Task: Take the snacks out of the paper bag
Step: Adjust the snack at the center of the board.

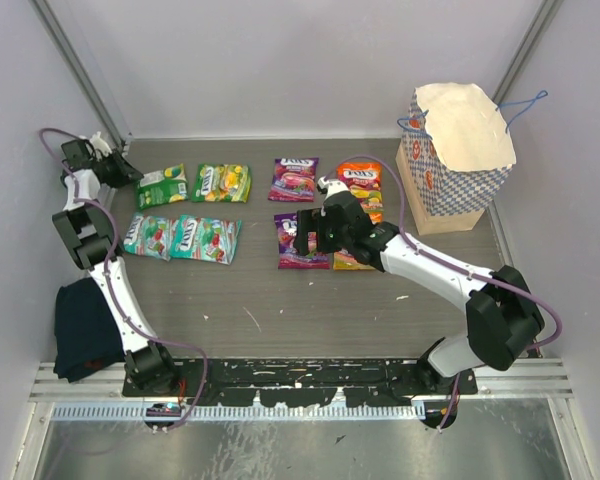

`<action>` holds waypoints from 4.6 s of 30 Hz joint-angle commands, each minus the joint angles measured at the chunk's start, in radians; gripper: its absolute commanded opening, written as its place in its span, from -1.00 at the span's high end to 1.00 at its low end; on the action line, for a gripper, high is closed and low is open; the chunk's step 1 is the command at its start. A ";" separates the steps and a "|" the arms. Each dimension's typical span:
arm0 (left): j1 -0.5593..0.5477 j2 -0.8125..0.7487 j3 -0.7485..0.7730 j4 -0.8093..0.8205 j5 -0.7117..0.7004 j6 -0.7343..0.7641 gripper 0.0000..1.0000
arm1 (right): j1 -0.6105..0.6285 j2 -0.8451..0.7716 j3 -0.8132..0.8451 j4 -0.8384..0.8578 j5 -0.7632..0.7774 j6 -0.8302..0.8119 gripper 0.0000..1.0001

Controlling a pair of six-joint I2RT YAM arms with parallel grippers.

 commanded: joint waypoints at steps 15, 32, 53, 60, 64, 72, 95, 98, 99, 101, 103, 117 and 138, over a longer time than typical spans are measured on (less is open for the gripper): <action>-0.009 -0.348 -0.448 0.897 0.133 -0.195 1.00 | -0.002 -0.034 0.002 0.036 -0.020 -0.015 -1.00; -0.021 -0.398 -0.576 1.348 0.325 -0.121 1.00 | -0.003 0.001 -0.004 0.085 -0.046 -0.021 -1.00; -0.026 -0.321 -0.748 1.776 0.679 -0.099 1.00 | -0.003 -0.002 -0.028 0.102 -0.070 -0.026 -1.00; -0.021 -0.334 -0.866 1.781 0.682 -0.044 1.00 | -0.002 -0.015 -0.045 0.118 -0.097 -0.014 -1.00; -0.020 -0.329 -0.949 1.798 0.674 -0.042 1.00 | -0.003 -0.024 -0.061 0.145 -0.138 0.002 -1.00; -0.013 -0.378 -1.149 1.825 0.614 0.058 0.36 | -0.001 -0.070 -0.108 0.161 -0.148 0.012 -1.00; -0.164 -0.876 -1.541 1.888 0.060 0.240 -0.96 | 0.000 -0.109 -0.149 0.179 -0.166 0.043 -1.00; -0.199 -0.947 -1.557 1.885 -0.178 0.084 -0.96 | -0.001 -0.115 -0.152 0.180 -0.167 0.043 -1.00; -0.200 -0.986 -1.561 1.867 -0.262 0.014 -0.96 | 0.000 -0.116 -0.151 0.179 -0.168 0.043 -1.00; -0.207 -1.073 -1.553 1.731 -0.389 -0.069 -0.96 | 0.000 -0.117 -0.154 0.176 -0.168 0.042 -1.00; -0.246 -1.185 -1.486 1.333 -0.558 -0.064 -0.96 | -0.001 -0.119 -0.152 0.176 -0.164 0.040 -1.00; -0.373 -1.107 -1.006 0.413 -1.011 -0.127 -0.96 | -0.001 -0.088 -0.151 0.183 -0.158 0.031 -1.00; -0.404 -0.188 0.055 -0.272 -1.172 -0.365 -0.96 | -0.001 0.029 -0.100 0.148 -0.067 -0.013 -1.00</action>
